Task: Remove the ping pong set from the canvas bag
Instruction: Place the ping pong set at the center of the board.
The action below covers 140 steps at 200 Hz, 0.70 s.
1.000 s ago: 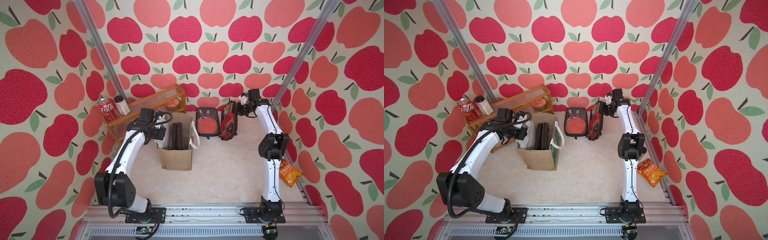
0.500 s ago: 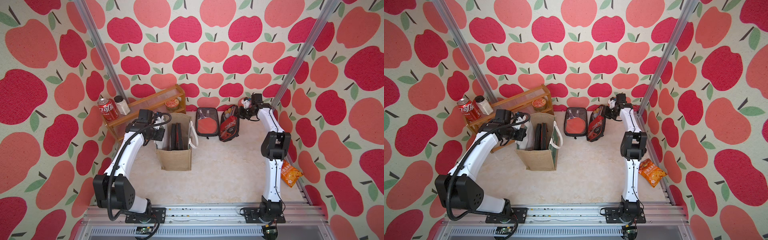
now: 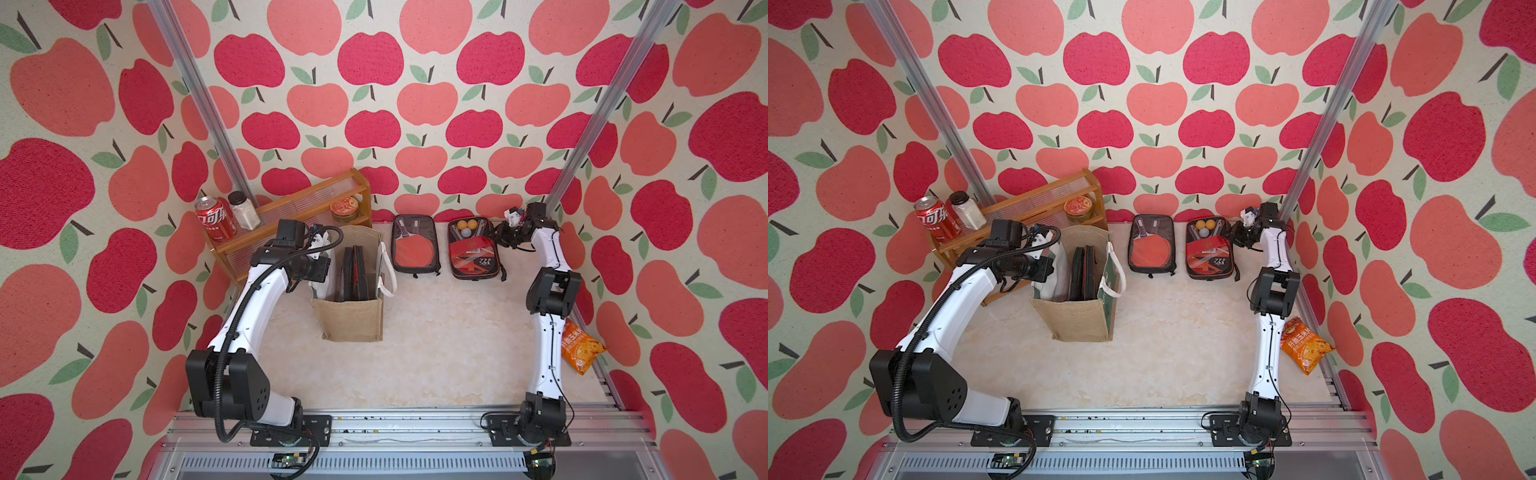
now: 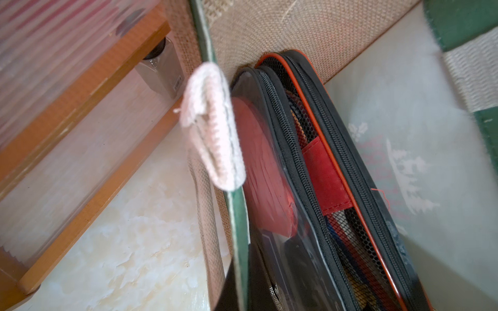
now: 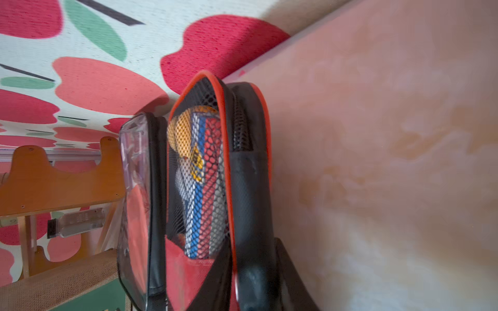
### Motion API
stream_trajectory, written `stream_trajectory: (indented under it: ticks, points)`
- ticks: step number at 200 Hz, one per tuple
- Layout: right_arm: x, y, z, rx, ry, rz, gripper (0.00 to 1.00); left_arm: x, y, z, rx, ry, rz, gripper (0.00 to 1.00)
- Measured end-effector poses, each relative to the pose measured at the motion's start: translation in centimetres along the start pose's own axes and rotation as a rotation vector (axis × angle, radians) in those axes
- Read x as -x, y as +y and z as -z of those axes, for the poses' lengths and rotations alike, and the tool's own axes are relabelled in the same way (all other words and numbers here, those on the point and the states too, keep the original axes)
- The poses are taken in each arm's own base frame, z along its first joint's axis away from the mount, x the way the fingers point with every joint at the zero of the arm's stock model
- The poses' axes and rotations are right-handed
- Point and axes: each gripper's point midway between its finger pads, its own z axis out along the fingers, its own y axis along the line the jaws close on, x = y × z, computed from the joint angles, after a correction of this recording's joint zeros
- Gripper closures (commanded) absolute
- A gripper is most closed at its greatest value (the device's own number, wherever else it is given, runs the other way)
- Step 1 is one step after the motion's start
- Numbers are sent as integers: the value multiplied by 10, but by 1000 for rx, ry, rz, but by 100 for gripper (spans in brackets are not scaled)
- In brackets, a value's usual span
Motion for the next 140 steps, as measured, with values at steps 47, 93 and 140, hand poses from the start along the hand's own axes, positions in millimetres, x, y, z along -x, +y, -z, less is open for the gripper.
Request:
stream_trajectory:
  ticks: [47, 93, 140]
  points:
    - [6, 5, -11, 19, -30, -57, 72, 0, 0, -1, -2, -1, 0, 100]
    - [32, 18, -11, 56, -120, -92, 71, 0, 0, -1, -3, -2, 0, 100]
    - [44, 25, -11, 70, -167, -114, 59, 0, 0, -1, -4, -2, 0, 100]
